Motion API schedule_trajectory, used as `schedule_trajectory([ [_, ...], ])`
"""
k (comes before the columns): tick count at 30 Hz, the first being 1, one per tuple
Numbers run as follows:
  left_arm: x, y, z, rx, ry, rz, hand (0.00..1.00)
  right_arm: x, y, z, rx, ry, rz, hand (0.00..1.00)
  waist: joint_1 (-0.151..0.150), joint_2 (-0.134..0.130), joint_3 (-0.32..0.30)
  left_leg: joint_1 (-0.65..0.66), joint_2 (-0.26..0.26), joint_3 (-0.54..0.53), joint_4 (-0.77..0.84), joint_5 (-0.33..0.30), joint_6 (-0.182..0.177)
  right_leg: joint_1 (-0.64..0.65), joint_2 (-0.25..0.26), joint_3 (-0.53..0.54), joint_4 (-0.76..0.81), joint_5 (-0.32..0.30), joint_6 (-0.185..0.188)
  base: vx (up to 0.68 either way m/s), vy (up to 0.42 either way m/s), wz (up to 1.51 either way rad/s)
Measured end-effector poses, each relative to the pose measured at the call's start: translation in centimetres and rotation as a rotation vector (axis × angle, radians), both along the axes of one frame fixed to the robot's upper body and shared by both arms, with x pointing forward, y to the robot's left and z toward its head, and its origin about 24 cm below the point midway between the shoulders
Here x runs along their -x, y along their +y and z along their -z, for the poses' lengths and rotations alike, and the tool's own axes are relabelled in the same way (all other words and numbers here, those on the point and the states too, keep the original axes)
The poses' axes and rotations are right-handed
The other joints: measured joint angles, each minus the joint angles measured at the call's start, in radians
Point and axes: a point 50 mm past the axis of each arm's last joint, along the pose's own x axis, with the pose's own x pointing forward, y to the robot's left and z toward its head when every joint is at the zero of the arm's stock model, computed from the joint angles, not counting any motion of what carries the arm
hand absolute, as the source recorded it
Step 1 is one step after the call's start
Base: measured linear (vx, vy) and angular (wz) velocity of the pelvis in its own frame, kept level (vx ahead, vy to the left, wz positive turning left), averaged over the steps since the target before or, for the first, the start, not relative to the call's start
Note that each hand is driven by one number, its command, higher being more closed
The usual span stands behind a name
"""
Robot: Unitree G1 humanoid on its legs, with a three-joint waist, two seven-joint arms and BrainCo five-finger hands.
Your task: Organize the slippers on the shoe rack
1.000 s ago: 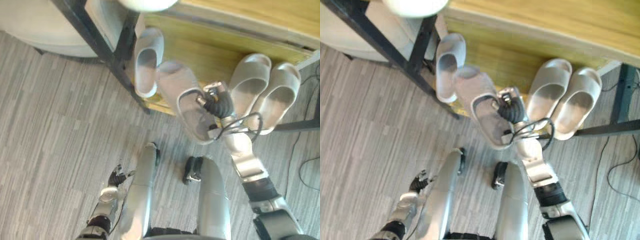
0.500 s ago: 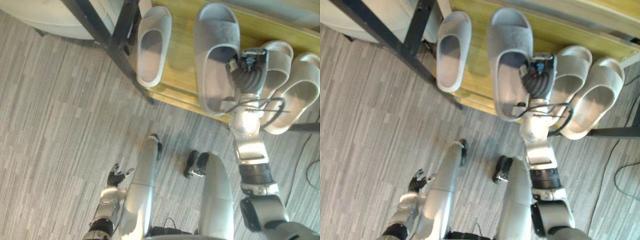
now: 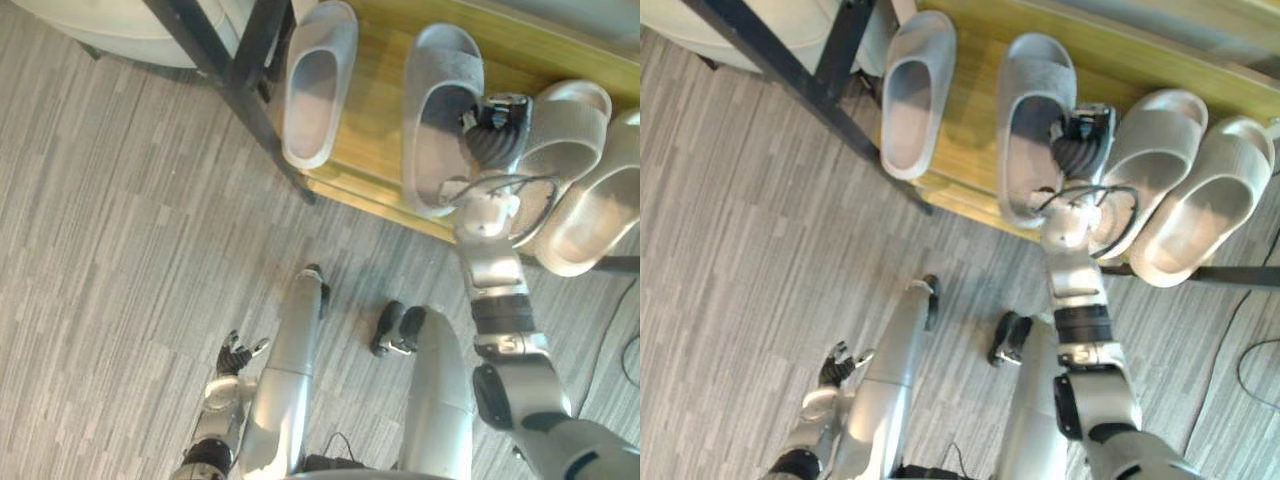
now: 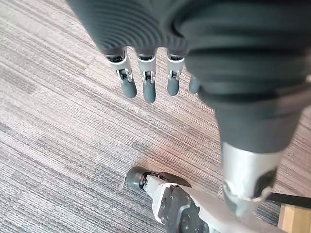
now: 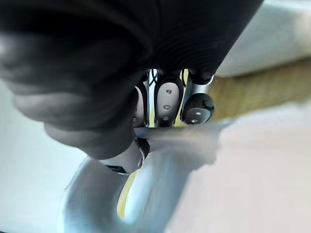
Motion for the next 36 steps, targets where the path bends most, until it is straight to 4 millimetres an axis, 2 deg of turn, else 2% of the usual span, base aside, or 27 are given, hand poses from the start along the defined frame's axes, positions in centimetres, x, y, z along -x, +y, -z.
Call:
schedule_trajectory([
  [7, 0.2, -0.5, 0.2, 0.017, 0.006, 0.003, 0.00, -0.9, 0.3, 0.7, -0.052, 0.052, -0.041, 1.00, 0.016, 0.003, -0.018, -0.039, -0.016, -0.030, -0.001, 0.015, -0.015, -0.026, -0.014, -0.030, 0.012, -0.012, -0.006, -0.04, -0.010, 0.12],
  [12, 0.1, -0.7, 0.2, 0.016, 0.005, 0.015, 0.00, -1.0, 1.2, -0.1, -0.038, 0.036, -0.068, 1.00, 0.025, 0.003, -0.018, -0.039, -0.024, -0.036, -0.007, 0.020, -0.025, -0.027, -0.026, -0.041, 0.024, -0.019, -0.017, -0.01, -0.018, 0.10],
  [13, 0.1, -0.7, 0.1, 0.015, 0.003, 0.020, 0.00, -1.1, 1.2, -0.4, -0.047, 0.026, -0.071, 0.00, 0.028, 0.003, -0.018, -0.041, -0.027, -0.044, -0.011, 0.023, -0.030, -0.027, -0.027, -0.048, 0.024, -0.023, -0.021, -0.02, -0.020, 0.09],
  [20, -0.3, -1.1, -0.2, 0.019, -0.016, 0.038, 0.00, -1.1, 1.0, -0.6, -0.097, 0.017, -0.070, 0.00, 0.048, 0.004, -0.018, -0.049, -0.037, -0.066, -0.023, 0.033, -0.039, -0.028, -0.035, -0.072, 0.025, -0.032, -0.029, -0.02, -0.013, 0.09],
  [28, -0.5, -1.2, -0.5, 0.019, -0.032, 0.044, 0.00, -1.0, 1.0, -1.2, -0.193, -0.016, -0.081, 0.00, 0.054, 0.004, -0.018, -0.051, -0.038, -0.072, -0.025, 0.034, -0.039, -0.027, -0.034, -0.078, 0.025, -0.035, -0.031, 0.00, 0.002, 0.01],
  [33, -0.5, -1.2, -0.5, 0.023, -0.035, 0.041, 0.00, -0.2, 0.9, -1.4, -0.197, -0.056, -0.087, 0.00, 0.055, 0.004, -0.018, -0.046, -0.037, -0.067, -0.029, 0.035, -0.041, -0.025, -0.034, -0.074, 0.022, -0.035, -0.031, -0.01, 0.028, 0.00],
  [36, -0.5, -1.2, -0.6, 0.023, -0.035, 0.039, 0.00, 0.6, 1.5, -0.6, -0.217, -0.067, -0.108, 0.00, 0.051, 0.003, -0.018, -0.037, -0.035, -0.062, -0.038, 0.039, -0.049, -0.023, -0.032, -0.066, 0.017, -0.035, -0.029, -0.01, 0.017, -0.02],
])
